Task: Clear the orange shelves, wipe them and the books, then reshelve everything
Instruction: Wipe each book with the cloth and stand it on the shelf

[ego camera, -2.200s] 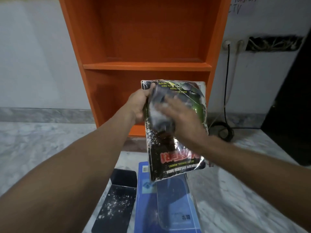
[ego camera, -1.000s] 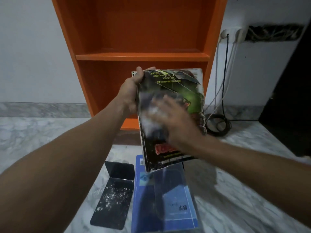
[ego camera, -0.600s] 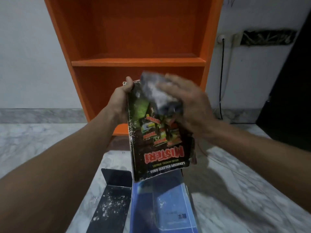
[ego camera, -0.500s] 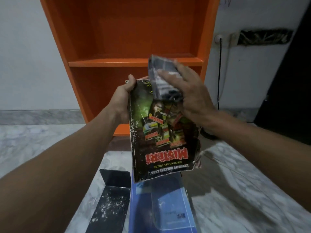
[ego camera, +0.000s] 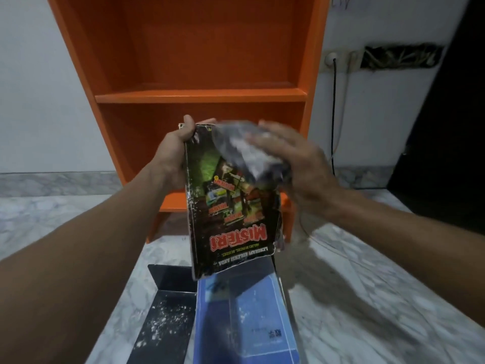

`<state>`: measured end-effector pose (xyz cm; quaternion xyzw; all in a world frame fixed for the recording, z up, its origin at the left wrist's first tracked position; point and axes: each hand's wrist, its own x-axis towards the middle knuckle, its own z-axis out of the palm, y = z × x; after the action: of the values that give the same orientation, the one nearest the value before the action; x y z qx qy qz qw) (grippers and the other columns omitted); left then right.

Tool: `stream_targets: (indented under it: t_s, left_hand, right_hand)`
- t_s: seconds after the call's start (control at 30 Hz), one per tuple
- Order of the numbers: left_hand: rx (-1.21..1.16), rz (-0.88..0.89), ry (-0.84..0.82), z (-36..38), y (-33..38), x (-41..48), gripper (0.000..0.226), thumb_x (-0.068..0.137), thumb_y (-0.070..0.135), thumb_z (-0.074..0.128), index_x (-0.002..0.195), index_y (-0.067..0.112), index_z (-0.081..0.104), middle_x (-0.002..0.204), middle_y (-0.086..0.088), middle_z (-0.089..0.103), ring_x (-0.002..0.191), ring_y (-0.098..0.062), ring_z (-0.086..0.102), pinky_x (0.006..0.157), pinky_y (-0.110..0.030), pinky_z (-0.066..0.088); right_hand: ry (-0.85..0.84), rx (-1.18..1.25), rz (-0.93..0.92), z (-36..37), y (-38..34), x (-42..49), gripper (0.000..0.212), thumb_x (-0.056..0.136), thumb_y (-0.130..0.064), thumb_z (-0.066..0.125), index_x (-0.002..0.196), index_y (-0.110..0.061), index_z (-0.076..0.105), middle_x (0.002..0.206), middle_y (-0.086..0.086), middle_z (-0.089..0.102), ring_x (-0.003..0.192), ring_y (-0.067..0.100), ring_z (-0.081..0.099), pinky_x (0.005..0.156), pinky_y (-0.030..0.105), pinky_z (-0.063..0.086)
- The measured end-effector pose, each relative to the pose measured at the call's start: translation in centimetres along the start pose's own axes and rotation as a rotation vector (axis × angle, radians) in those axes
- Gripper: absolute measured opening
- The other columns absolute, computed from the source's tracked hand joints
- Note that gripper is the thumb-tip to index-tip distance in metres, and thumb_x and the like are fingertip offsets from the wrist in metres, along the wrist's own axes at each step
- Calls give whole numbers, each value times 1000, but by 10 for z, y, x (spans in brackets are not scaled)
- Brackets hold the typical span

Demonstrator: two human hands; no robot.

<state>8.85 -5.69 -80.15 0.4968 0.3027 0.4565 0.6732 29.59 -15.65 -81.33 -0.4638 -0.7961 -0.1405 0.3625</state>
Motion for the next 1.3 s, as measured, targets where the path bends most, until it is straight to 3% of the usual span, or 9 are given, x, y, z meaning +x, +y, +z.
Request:
stream_targets:
  t_s: [0.1, 0.23, 0.43, 0.6, 0.67, 0.87, 1.03, 1.17, 1.3]
  left_hand:
    - [3, 2, -87, 18, 4, -2, 59, 101, 55, 26, 126, 14, 60, 115, -14, 71, 98, -29, 71, 76, -39, 60]
    - [-83, 97, -10, 27, 16, 0, 50, 102, 51, 34, 128, 18, 62, 126, -16, 65, 109, -33, 66, 90, -50, 55]
    - [-84, 137, 136, -1, 22, -2, 49, 103, 48, 33, 130, 18, 60, 127, -13, 65, 117, -34, 62, 96, -51, 51]
    - [-91, 162, 257, -5, 22, -3, 47, 103, 47, 34, 128, 20, 63, 125, -12, 65, 114, -31, 63, 85, -45, 57]
    - [-103, 167, 273, 4, 24, -3, 46, 103, 46, 35, 128, 19, 62, 117, -9, 66, 106, -28, 64, 80, -42, 57]
    - [-166, 119, 436, 56, 32, -1, 32, 98, 40, 56, 110, 13, 68, 103, -12, 71, 89, -29, 70, 79, -46, 60]
    - [-32, 128, 518, 69, 30, 1, 34, 87, 42, 71, 84, 10, 59, 90, -8, 68, 85, -25, 68, 84, -47, 58]
    - [120, 15, 419, 48, 18, -4, 103, 51, 80, 74, 122, 7, 57, 112, -10, 68, 98, -30, 66, 87, -51, 54]
    - [126, -130, 354, -3, 1, -8, 83, 67, 75, 61, 121, 12, 57, 109, -14, 71, 92, -35, 70, 70, -52, 59]
  right_hand:
    - [138, 69, 78, 15, -17, 37, 70, 83, -6, 70, 143, -32, 44, 158, 14, 24, 140, 33, 31, 110, 50, 37]
    - [-100, -36, -88, 63, -38, -21, 75, 82, -7, 70, 144, -37, 40, 161, 8, 14, 145, 46, 6, 106, 74, 21]
    - [-721, 30, -608, 68, -27, -117, 28, 87, -16, 64, 115, -21, 69, 139, 10, 53, 118, 39, 56, 86, 57, 53]
    - [-249, 420, 197, 40, -13, -67, 39, 87, -9, 67, 123, -25, 65, 127, 1, 63, 116, 19, 58, 98, 38, 49]
    - [-73, 392, 272, 30, -21, -38, 64, 79, 2, 72, 135, -23, 55, 128, -2, 58, 111, 6, 53, 93, 19, 48]
    - [-334, 293, 420, 59, -57, -16, 104, 78, -22, 70, 154, -30, -1, 152, 9, 30, 132, 30, 40, 103, 48, 43]
    - [-125, 385, 528, 44, -41, -6, 51, 79, 0, 68, 121, -25, 52, 97, -5, 68, 87, 17, 67, 71, 31, 59]
    - [-130, 688, 689, 16, -27, -1, 40, 82, 2, 67, 102, -31, 58, 95, -11, 63, 92, 13, 62, 78, 32, 55]
    - [-132, 1027, 876, -7, -8, -4, 30, 77, 0, 73, 99, -19, 65, 96, 6, 72, 93, 26, 68, 81, 39, 55]
